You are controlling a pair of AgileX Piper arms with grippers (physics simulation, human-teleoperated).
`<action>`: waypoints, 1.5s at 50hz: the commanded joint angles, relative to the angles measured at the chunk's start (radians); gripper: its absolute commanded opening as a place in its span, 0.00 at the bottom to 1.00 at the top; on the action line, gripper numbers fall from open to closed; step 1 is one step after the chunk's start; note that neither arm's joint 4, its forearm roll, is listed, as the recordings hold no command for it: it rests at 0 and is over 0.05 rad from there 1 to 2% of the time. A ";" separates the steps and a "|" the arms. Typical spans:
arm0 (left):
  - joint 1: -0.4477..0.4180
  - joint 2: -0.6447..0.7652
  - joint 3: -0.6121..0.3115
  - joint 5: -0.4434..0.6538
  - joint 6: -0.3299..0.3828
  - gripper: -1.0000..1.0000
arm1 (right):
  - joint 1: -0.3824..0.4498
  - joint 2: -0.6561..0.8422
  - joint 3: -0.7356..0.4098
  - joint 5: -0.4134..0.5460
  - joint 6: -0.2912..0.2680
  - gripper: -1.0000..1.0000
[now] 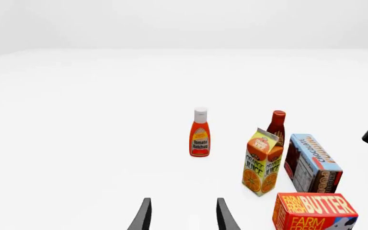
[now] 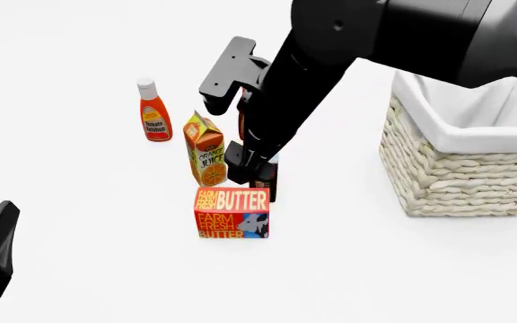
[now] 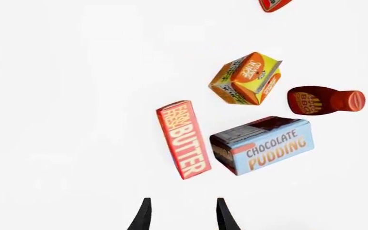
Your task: Pick the butter and place it in the basket.
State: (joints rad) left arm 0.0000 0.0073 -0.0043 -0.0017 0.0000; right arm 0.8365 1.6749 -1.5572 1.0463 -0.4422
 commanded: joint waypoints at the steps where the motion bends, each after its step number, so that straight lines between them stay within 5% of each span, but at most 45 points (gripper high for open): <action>1: 0.000 0.000 0.000 0.000 0.000 1.00 | -0.006 0.017 -0.009 -0.002 -0.002 1.00; 43: 0.000 0.000 0.000 0.000 0.000 1.00 | 0.003 0.091 -0.025 -0.023 0.022 1.00; 75: 0.000 0.000 0.000 0.000 0.000 1.00 | -0.032 0.183 -0.092 -0.002 -0.027 1.00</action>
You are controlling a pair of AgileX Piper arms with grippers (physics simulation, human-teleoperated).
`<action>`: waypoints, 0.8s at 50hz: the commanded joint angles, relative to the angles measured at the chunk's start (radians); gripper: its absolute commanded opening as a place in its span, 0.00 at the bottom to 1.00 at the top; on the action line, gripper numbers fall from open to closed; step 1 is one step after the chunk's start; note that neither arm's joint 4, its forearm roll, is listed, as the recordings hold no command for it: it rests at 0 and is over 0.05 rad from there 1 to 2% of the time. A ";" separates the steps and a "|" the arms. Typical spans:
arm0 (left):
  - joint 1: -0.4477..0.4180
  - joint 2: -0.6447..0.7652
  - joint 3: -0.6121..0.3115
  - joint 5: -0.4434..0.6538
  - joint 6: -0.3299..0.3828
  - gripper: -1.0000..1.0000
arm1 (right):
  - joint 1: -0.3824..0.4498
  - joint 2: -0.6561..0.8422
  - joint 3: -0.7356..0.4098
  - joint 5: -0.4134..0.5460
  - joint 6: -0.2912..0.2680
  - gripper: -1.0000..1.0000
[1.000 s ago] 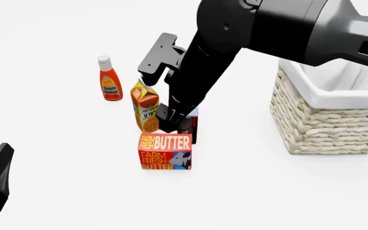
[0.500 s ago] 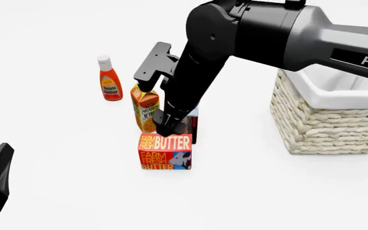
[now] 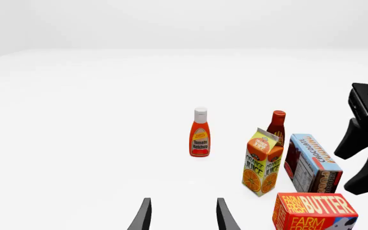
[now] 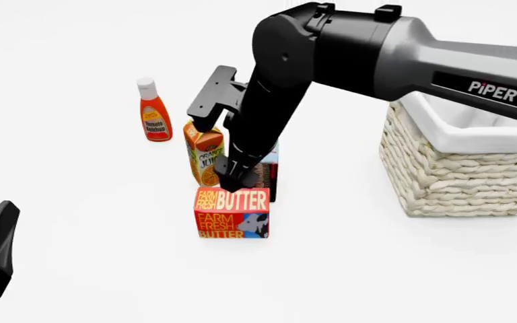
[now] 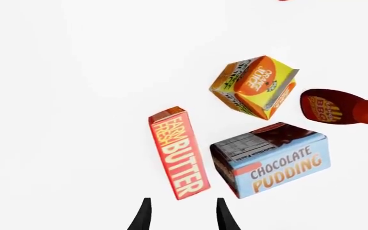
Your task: Pick the butter and place it in the basket.
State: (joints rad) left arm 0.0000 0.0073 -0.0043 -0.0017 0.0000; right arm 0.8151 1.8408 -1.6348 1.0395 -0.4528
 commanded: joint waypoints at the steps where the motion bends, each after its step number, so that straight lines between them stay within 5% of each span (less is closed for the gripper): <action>1: 0.000 0.000 0.000 0.000 0.000 1.00 | -0.011 0.017 -0.015 0.005 -0.016 1.00; 40: 0.000 0.000 0.000 0.000 0.000 1.00 | 0.001 0.121 -0.138 0.051 -0.053 1.00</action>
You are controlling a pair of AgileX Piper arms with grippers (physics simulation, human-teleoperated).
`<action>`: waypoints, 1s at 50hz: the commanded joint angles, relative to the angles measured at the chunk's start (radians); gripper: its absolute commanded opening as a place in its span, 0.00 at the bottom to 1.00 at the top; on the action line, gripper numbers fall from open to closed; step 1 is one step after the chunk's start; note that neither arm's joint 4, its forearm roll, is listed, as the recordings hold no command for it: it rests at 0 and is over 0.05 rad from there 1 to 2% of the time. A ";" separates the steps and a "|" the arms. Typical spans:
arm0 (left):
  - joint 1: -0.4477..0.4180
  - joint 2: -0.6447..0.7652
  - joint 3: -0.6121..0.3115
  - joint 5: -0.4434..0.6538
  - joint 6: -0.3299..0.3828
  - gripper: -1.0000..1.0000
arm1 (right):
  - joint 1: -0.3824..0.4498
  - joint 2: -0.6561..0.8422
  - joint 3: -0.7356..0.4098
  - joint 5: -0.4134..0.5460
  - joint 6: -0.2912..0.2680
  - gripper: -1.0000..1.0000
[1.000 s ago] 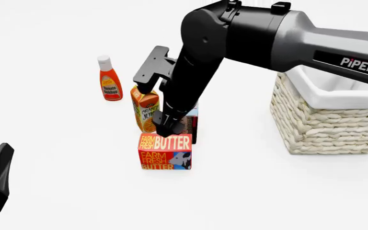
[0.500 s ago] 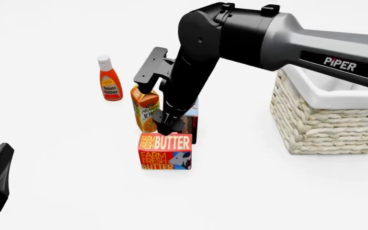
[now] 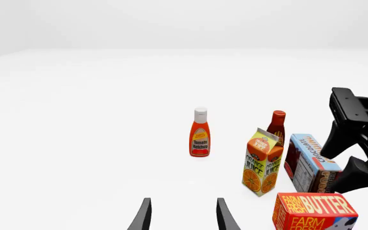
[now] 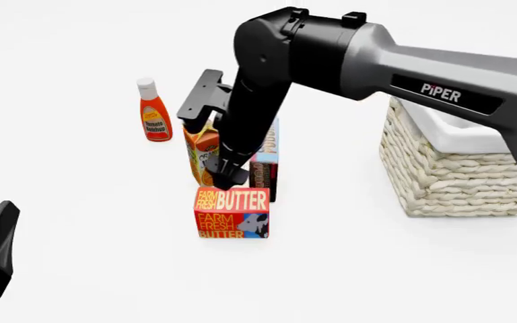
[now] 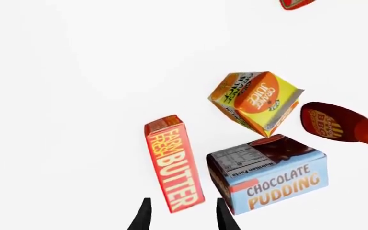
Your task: Pick the butter and place it in the basket.
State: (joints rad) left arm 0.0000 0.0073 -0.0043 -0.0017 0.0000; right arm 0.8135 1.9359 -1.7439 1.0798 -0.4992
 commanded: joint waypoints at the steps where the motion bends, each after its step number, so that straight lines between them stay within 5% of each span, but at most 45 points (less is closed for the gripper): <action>1: 0.000 0.000 0.000 0.000 0.000 1.00 | 0.001 0.040 -0.044 0.016 -0.010 1.00; 50: 0.000 0.000 0.000 0.000 0.000 1.00 | -0.003 0.136 -0.127 0.044 -0.030 1.00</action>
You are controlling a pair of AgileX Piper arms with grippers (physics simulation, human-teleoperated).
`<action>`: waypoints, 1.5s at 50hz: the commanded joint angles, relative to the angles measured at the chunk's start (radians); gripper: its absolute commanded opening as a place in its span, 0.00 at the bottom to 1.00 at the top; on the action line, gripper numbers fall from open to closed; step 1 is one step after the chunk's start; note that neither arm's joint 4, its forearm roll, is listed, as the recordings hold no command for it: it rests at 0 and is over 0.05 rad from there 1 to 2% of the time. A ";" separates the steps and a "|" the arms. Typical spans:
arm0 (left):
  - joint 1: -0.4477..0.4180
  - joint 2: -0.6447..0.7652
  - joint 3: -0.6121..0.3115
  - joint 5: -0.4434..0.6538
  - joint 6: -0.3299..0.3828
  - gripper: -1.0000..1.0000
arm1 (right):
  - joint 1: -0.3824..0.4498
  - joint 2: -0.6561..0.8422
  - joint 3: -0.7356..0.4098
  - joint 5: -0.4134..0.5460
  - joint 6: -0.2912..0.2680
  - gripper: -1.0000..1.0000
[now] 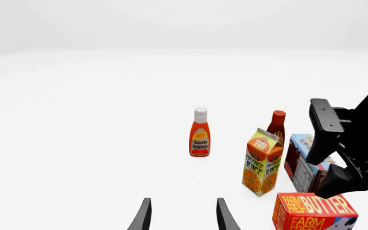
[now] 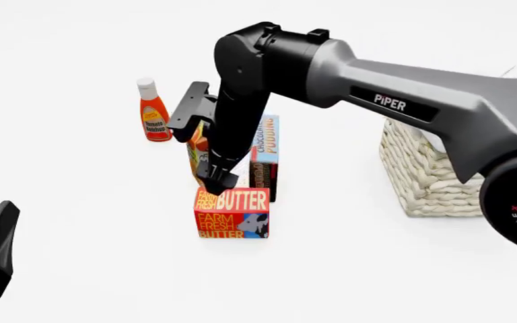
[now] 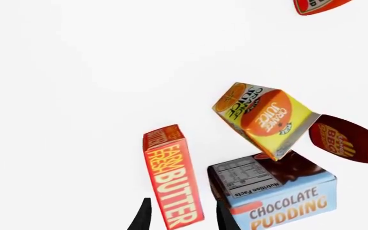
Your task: Pick the butter and place it in the basket.
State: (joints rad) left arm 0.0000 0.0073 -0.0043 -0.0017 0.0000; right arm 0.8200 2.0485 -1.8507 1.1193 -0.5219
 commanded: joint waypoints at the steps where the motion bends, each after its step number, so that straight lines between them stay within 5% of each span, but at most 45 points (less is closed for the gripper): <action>1: 0.000 0.000 0.000 0.000 0.000 1.00 | -0.009 0.023 -0.021 0.005 -0.007 1.00; 75: 0.000 0.000 0.000 0.000 0.000 1.00 | 0.035 0.123 -0.054 0.008 0.010 1.00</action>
State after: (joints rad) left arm 0.0000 0.0073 -0.0043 -0.0017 0.0000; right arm 0.8527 2.1622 -1.9042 1.1287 -0.5142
